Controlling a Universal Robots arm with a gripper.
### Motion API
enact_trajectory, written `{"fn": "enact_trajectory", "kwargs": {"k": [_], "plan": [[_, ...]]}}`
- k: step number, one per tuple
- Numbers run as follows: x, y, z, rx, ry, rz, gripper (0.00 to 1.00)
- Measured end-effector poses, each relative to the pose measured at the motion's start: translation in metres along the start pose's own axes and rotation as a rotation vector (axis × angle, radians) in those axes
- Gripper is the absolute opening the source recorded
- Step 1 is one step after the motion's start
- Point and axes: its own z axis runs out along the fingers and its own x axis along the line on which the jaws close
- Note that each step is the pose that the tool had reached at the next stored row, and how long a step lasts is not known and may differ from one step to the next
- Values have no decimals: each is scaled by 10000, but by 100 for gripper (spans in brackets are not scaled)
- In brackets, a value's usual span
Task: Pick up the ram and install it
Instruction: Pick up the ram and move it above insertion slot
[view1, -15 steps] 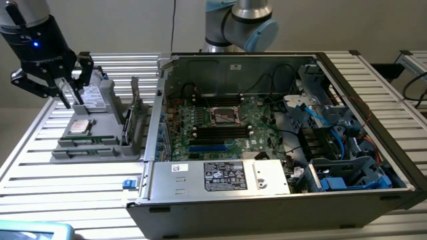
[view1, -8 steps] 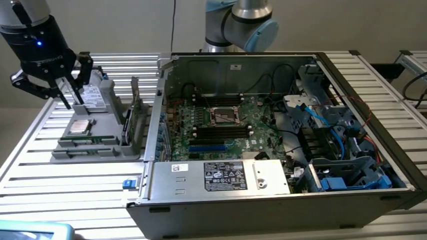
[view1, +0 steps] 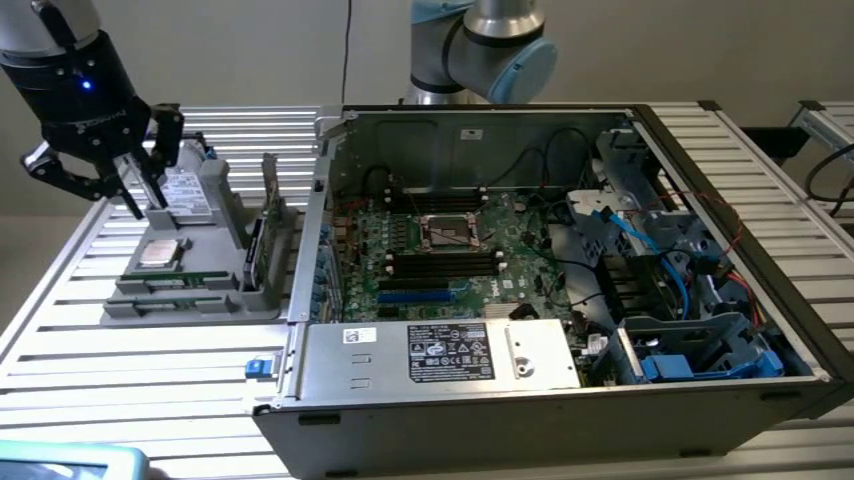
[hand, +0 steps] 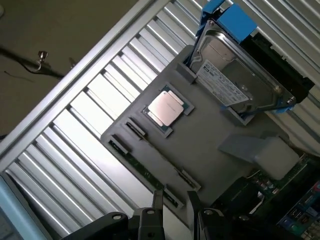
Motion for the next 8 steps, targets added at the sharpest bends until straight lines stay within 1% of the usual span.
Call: {"fn": "enact_trajectory", "kwargs": {"k": [8], "plan": [[0, 0, 2, 9, 31, -1454, 33]]}}
